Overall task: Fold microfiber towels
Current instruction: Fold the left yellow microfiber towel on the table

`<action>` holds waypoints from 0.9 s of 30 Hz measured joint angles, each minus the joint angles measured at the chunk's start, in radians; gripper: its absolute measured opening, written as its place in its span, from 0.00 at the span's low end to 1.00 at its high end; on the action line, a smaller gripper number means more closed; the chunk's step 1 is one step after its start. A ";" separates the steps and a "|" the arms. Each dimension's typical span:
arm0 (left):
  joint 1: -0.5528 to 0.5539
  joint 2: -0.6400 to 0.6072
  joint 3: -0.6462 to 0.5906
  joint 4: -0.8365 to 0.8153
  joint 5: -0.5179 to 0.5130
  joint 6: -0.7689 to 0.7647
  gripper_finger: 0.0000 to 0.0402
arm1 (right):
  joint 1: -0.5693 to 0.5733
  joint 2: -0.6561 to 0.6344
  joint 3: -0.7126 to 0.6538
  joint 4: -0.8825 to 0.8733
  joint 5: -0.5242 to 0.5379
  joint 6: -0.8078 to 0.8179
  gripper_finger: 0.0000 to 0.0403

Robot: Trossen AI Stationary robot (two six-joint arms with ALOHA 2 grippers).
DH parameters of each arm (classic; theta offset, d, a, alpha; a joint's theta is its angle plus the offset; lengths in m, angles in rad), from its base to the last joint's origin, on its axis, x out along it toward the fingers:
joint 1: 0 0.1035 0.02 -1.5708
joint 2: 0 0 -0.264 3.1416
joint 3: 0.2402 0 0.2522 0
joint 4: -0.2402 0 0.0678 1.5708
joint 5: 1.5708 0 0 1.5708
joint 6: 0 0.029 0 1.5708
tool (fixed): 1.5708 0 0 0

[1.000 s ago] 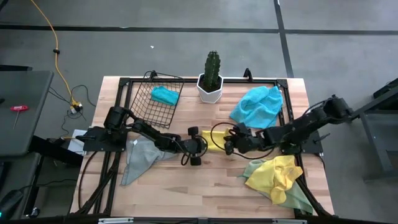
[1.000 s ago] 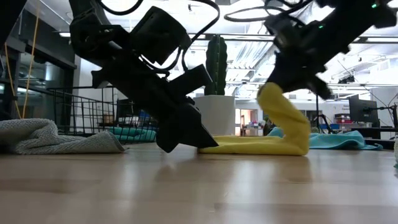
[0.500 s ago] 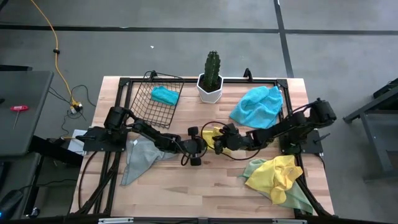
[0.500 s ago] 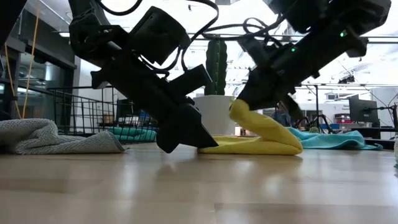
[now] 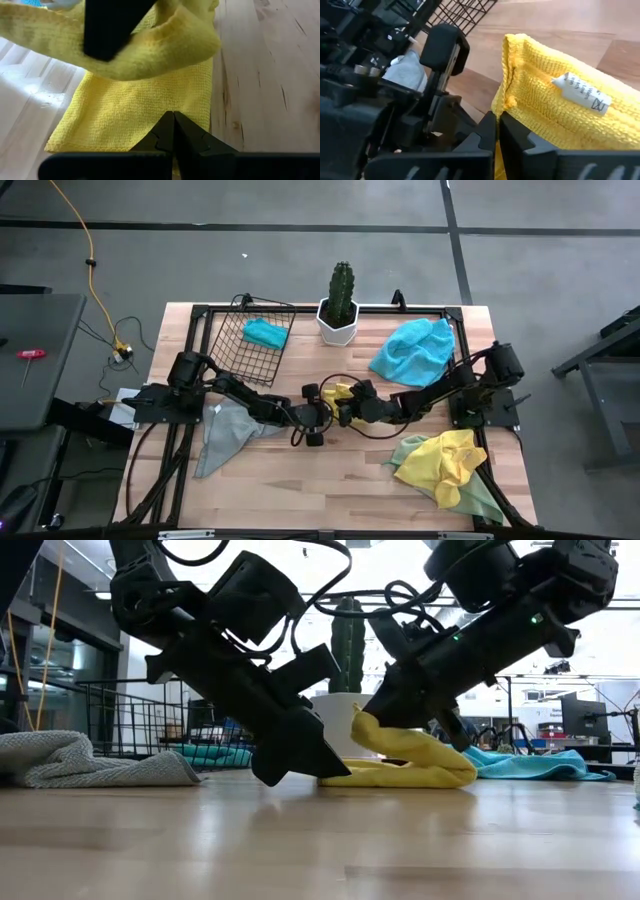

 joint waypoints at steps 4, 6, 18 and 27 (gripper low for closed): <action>0.000 0.000 0.000 -0.001 0.000 0.000 0.00 | -0.005 0.002 0.000 -0.004 -0.009 0.004 0.05; 0.000 0.000 0.000 0.000 0.000 0.000 0.00 | -0.009 0.002 0.000 0.006 -0.030 -0.013 0.10; 0.000 -0.006 0.001 -0.018 -0.030 0.000 0.00 | -0.026 -0.021 0.000 0.171 -0.032 -0.302 0.50; -0.014 -0.147 -0.004 -0.218 -0.037 -0.009 0.00 | -0.010 -0.256 0.000 -0.184 0.046 -0.511 0.52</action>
